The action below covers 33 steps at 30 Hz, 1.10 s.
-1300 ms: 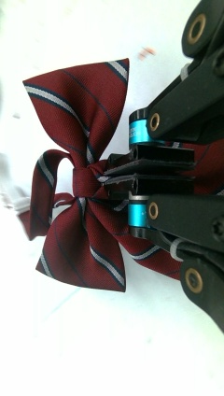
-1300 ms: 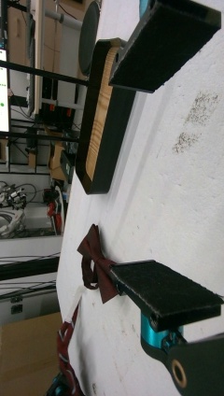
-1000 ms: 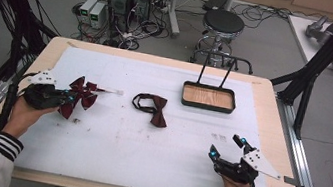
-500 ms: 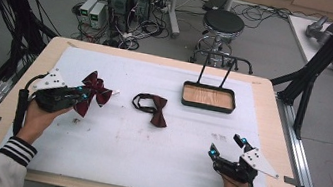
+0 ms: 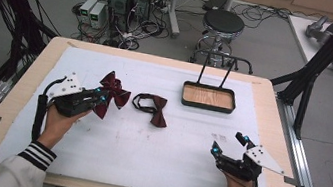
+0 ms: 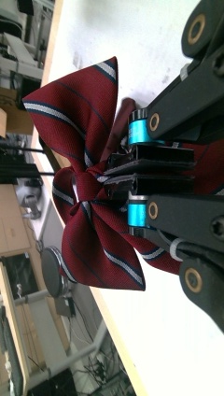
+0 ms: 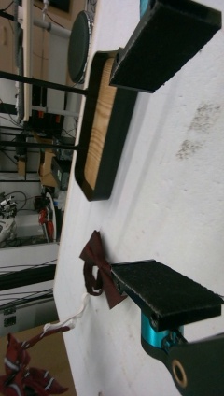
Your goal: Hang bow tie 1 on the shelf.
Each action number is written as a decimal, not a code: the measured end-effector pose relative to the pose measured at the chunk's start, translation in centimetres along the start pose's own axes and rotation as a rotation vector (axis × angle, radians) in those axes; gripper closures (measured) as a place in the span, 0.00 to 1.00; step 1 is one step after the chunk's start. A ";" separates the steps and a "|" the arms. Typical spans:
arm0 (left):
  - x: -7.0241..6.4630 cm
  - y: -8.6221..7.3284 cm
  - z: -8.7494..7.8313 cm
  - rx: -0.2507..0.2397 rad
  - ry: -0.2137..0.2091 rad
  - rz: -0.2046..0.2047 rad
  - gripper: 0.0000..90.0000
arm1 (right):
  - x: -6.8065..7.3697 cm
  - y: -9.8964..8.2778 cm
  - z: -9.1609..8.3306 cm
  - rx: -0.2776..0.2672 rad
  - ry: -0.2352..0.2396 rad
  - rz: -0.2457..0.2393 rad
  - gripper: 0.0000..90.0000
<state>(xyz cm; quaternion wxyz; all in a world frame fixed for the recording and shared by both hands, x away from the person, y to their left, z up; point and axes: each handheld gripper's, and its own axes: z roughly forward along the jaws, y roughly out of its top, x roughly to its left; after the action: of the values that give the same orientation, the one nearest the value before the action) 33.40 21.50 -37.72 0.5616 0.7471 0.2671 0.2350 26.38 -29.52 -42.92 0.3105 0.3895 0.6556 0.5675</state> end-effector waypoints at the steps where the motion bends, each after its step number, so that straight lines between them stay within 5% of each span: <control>1: -0.1 0.0 0.1 -0.006 -0.007 -0.004 0.96 | 0.1 0.3 0.0 -0.003 0.001 -0.008 0.10; 18: -3.1 1.8 2.2 -0.096 -0.085 0.005 0.96 | 2.6 5.2 1.2 -0.011 0.198 -0.001 0.10; 33: -5.6 2.9 4.3 -0.111 -0.147 0.028 0.96 | 4.9 7.6 3.7 0.034 0.380 -0.003 0.10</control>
<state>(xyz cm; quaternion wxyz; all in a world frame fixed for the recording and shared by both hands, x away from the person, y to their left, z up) 32.38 14.05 -36.30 0.6169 0.7337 0.2009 0.2018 28.25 -22.99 -35.86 0.1756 0.2796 0.7123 0.6193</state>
